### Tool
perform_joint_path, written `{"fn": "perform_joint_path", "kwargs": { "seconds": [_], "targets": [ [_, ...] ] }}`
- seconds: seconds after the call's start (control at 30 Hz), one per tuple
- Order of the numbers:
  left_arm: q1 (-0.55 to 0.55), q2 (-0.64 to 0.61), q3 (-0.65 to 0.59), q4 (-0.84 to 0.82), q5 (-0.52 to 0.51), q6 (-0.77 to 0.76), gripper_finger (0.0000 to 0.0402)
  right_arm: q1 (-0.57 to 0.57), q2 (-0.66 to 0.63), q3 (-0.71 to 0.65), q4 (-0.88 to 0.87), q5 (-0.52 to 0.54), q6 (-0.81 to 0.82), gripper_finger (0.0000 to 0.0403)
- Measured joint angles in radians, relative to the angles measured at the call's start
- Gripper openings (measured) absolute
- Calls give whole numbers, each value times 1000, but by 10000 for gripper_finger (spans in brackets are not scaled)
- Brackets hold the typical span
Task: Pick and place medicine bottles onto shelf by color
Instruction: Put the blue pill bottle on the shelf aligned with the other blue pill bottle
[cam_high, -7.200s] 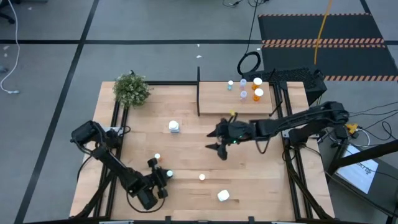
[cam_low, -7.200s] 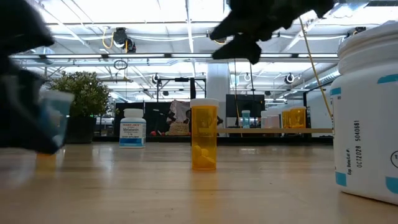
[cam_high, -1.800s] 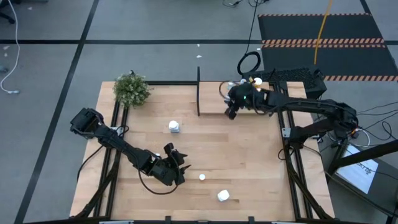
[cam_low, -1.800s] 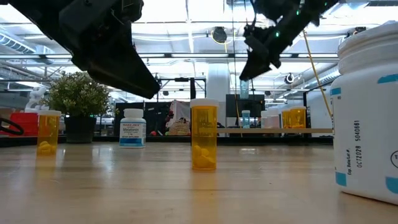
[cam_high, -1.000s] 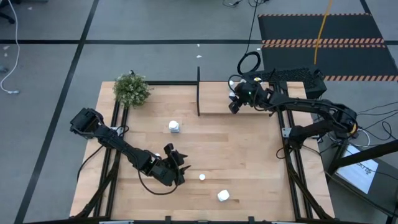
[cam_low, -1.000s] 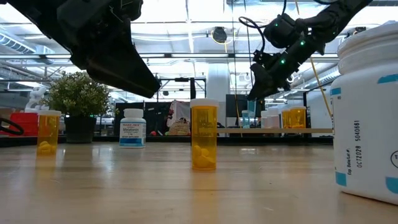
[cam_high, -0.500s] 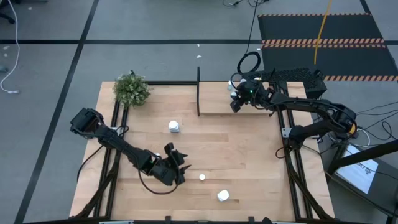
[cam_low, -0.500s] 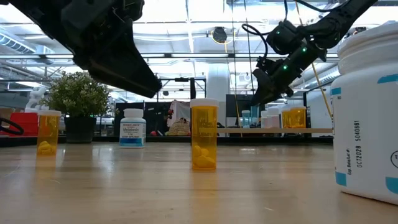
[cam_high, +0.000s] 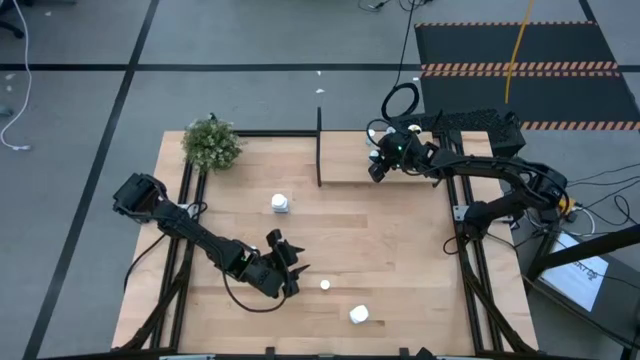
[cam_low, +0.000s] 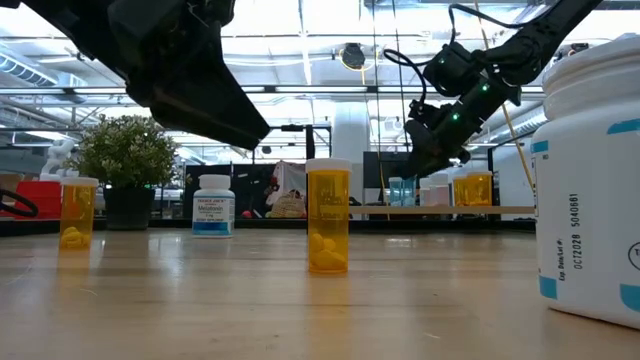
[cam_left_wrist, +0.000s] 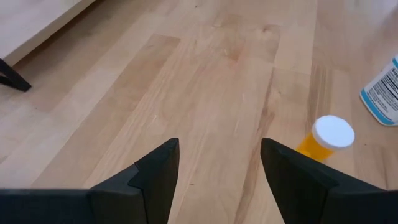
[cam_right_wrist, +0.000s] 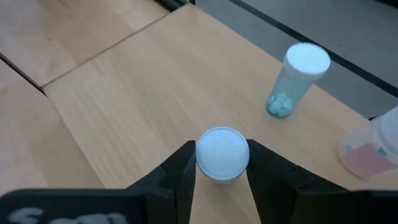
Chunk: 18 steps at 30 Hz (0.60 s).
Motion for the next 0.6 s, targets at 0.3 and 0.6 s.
{"fn": "perform_joint_path", "kwargs": {
  "seconds": [0.3,0.6],
  "targets": [
    [0,0,0,0,0,3,228,0,5,0,21,-23,6,123],
    [0,0,0,0,0,3,228,-2,10,0,28,-23,5,123]
  ]
}}
